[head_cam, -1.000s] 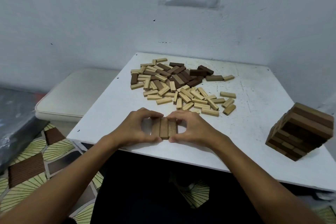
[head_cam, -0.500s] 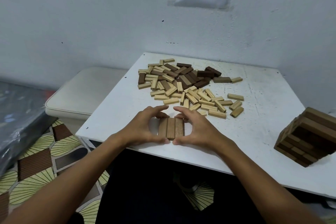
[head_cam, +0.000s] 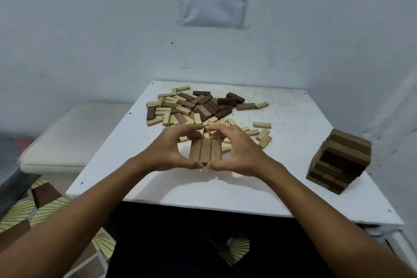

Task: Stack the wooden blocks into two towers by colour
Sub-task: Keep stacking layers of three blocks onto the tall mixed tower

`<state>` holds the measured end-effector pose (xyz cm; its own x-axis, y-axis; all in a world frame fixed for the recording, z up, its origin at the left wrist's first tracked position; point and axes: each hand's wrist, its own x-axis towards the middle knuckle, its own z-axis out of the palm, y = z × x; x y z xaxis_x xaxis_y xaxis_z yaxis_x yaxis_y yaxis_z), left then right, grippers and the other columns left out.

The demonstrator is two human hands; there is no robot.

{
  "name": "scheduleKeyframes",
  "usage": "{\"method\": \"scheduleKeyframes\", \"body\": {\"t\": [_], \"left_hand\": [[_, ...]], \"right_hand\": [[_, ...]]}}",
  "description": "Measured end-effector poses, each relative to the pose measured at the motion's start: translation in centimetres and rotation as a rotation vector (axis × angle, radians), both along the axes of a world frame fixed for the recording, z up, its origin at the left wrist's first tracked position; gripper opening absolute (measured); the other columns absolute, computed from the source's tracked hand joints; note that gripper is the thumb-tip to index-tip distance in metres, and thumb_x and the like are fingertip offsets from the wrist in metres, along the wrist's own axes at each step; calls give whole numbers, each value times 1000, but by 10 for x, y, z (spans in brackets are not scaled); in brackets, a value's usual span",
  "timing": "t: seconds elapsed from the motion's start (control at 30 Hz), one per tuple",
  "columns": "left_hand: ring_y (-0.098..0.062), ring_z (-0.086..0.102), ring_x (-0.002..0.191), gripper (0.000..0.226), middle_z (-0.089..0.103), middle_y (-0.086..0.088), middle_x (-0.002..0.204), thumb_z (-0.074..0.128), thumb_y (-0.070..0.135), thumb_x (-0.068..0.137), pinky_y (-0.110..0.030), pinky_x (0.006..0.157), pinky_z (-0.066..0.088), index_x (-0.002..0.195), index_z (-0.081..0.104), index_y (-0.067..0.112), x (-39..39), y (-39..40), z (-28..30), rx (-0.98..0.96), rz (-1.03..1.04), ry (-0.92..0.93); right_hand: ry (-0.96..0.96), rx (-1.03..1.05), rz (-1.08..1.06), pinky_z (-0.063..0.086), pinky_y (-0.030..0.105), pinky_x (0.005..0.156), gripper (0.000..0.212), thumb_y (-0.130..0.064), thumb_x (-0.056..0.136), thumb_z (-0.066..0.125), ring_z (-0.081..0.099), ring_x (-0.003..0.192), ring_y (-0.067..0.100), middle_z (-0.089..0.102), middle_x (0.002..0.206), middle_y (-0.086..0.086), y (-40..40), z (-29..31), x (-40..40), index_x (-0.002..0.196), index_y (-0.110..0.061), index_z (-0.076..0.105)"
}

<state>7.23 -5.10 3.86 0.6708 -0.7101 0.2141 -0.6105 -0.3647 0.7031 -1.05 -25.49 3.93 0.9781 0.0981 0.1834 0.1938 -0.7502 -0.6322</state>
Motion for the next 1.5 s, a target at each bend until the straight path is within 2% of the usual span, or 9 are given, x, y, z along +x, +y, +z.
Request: {"method": "scheduleKeyframes", "body": {"t": [0.1, 0.23, 0.3, 0.4, 0.53, 0.77, 0.9, 1.07, 1.5], "left_hand": [[14, 54, 107, 98, 64, 10, 117, 89, 43, 51, 0, 78, 35, 137, 51, 17, 3, -26, 25, -4, -76, -49], [15, 56, 103, 88, 63, 8, 113, 93, 8, 55, -2, 78, 40, 133, 51, 8, 5, -69, 56, -45, -171, -65], [7, 59, 107, 91, 66, 6, 114, 95, 19, 54, -11, 83, 48, 134, 52, 14, 5, -89, 68, -52, -217, -47], [-2, 61, 107, 99, 67, 9, 115, 88, 47, 48, -28, 87, 53, 137, 51, 22, 1, -123, 80, -56, -297, -51], [8, 57, 104, 102, 66, 17, 111, 79, 59, 47, -6, 78, 38, 137, 49, 23, -15, -169, 91, -49, -400, -109], [10, 54, 104, 102, 66, 16, 112, 82, 56, 46, -1, 77, 34, 137, 49, 24, -35, -234, 81, -22, -519, -81], [3, 54, 111, 103, 66, 17, 114, 79, 59, 45, -8, 81, 35, 138, 48, 27, -39, -257, 74, 26, -539, -64], [-1, 53, 117, 98, 66, 15, 115, 86, 44, 53, -12, 87, 33, 140, 47, 23, -42, -274, 67, 79, -547, -33], [-5, 52, 119, 105, 64, 14, 119, 76, 62, 46, -29, 103, 36, 140, 46, 26, -41, -277, 56, 133, -538, -47]], "right_hand": [[-49, 0, -68, 47, 31, 94, 84, -39, 61, 86, 51, 113, 9, 51, 119, -4, -21, 27, -10, 134, -38, 44], [-107, 2, -164, 40, 13, 88, 80, -31, 62, 87, 50, 112, 3, 56, 115, -9, -52, 58, -28, 132, -33, 49], [-118, -11, -213, 38, 10, 87, 79, -30, 62, 87, 49, 111, 4, 58, 115, -8, -67, 70, -38, 132, -33, 49], [-133, -7, -284, 41, 20, 93, 79, -31, 62, 87, 51, 113, 6, 59, 115, -8, -91, 82, -58, 131, -33, 49], [-139, 6, -372, 42, 24, 94, 76, -34, 62, 87, 52, 112, 4, 59, 113, -11, -124, 88, -86, 129, -37, 50], [-93, 16, -502, 44, 28, 94, 74, -37, 60, 86, 53, 112, 4, 60, 113, -11, -168, 81, -124, 126, -38, 51], [-73, 27, -536, 42, 24, 89, 72, -33, 63, 87, 53, 111, 4, 60, 114, -10, -184, 74, -135, 126, -36, 52], [-41, 65, -564, 39, 17, 82, 74, -41, 57, 84, 52, 110, -2, 61, 113, -10, -195, 65, -140, 124, -37, 53], [-17, 104, -561, 42, 22, 88, 76, -43, 54, 84, 54, 111, 2, 61, 113, -10, -202, 49, -136, 124, -37, 54]]}}
